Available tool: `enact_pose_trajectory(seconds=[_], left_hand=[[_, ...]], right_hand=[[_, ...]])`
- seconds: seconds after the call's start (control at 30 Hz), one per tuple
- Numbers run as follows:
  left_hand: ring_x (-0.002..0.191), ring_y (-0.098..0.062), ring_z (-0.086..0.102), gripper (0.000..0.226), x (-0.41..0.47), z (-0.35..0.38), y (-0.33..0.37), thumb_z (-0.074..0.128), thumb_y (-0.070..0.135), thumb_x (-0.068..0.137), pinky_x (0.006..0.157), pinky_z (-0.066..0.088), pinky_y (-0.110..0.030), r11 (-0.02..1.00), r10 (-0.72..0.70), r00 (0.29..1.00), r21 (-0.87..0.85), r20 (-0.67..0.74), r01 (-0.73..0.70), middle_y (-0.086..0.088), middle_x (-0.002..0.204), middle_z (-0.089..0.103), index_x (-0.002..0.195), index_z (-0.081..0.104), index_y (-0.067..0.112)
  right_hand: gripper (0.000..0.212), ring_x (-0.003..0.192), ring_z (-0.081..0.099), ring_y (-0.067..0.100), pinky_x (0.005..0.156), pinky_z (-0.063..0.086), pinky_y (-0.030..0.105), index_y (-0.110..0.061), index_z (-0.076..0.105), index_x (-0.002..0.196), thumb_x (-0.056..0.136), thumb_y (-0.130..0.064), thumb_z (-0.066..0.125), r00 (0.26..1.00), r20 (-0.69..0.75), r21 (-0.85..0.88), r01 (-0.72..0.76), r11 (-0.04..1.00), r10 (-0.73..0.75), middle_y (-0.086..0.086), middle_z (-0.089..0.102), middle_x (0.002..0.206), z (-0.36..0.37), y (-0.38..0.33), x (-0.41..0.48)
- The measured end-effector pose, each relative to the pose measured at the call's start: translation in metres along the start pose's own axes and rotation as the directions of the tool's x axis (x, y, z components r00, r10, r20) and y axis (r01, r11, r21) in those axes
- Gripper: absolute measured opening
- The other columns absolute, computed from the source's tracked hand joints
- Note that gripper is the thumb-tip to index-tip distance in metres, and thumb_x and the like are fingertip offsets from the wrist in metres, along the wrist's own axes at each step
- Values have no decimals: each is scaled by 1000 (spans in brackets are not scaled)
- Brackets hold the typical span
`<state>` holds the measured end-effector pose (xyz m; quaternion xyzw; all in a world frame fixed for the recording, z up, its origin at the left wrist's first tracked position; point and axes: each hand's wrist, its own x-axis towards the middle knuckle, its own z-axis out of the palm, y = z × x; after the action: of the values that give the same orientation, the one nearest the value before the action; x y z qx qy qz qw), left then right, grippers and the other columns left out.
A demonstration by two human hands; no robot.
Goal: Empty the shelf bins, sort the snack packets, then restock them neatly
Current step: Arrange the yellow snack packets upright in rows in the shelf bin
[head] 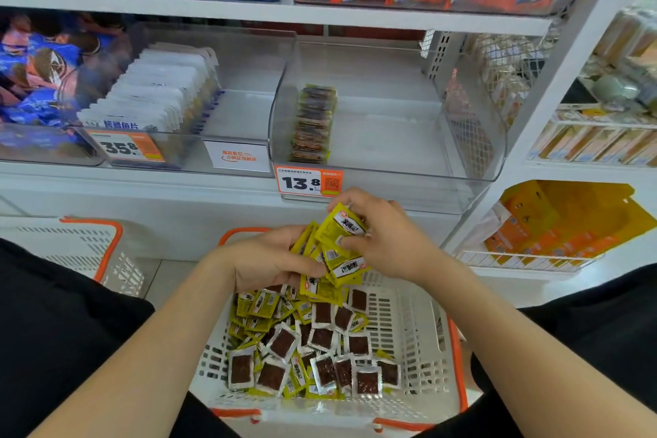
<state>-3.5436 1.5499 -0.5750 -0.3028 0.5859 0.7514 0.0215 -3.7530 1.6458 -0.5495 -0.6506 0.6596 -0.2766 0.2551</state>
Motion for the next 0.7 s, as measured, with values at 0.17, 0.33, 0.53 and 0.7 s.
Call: enact_pose_trajectory(seconds=[0.17, 0.33, 0.53, 0.7], left_hand=[[125, -37, 66, 49, 6, 12, 3, 71, 2, 96, 111, 46, -63, 996, 61, 991, -61, -116, -69, -16, 134, 69, 141, 59, 19], [116, -30, 72, 50, 9, 17, 6, 66, -4, 96, 104, 54, -57, 994, 82, 973, -51, -216, -95, -8, 126, 75, 137, 61, 24], [107, -24, 76, 50, 14, 21, 6, 70, -1, 95, 95, 60, -53, 980, 155, 902, -51, -402, -191, 0, 119, 77, 133, 58, 28], [113, -26, 73, 46, 18, 35, 4, 63, 2, 102, 92, 62, -44, 967, 214, 903, -51, -373, -250, -3, 125, 75, 141, 51, 24]], right_hand=[[33, 87, 69, -2, 74, 53, 15, -38, 63, 109, 93, -12, 75, 997, -57, 84, -51, 995, 56, -17, 76, 97, -3, -6, 0], [14, 78, 64, 3, 68, 49, 23, -26, 68, 97, 96, -12, 68, 954, -271, 57, -113, 992, 125, -14, 69, 82, -1, -10, 1], [6, 60, 58, 14, 58, 51, 29, -12, 76, 91, 94, -8, 74, 755, -6, 749, -431, 503, 656, 0, 74, 77, 2, -12, -10], [10, 49, 47, 12, 48, 38, 26, -6, 76, 96, 97, -15, 73, 655, 89, 789, -506, 347, 751, 8, 66, 77, 25, -15, -16]])
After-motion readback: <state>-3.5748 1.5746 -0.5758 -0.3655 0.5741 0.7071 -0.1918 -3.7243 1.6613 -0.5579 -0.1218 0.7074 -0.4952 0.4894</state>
